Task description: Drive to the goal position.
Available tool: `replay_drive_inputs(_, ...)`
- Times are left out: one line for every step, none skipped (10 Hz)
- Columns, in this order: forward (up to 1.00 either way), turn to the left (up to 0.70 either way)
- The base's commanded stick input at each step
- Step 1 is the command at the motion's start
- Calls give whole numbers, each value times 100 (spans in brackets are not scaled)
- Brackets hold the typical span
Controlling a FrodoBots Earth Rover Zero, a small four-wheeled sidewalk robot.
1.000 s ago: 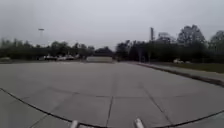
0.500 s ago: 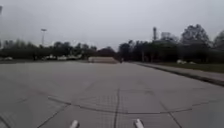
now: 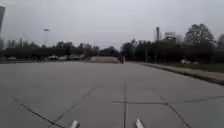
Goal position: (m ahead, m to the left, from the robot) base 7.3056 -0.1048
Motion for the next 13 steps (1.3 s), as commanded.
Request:
replay_drive_inputs(100, -38)
replay_drive_inputs(100, -38)
replay_drive_inputs(100, -38)
replay_drive_inputs(100, -38)
replay_drive_inputs(100, -38)
replay_drive_inputs(100, -38)
replay_drive_inputs(100, -38)
replay_drive_inputs(100, -38)
replay_drive_inputs(100, -38)
replay_drive_inputs(100, -27)
replay_drive_inputs(100, 2)
replay_drive_inputs(100, 2)
replay_drive_inputs(100, 2)
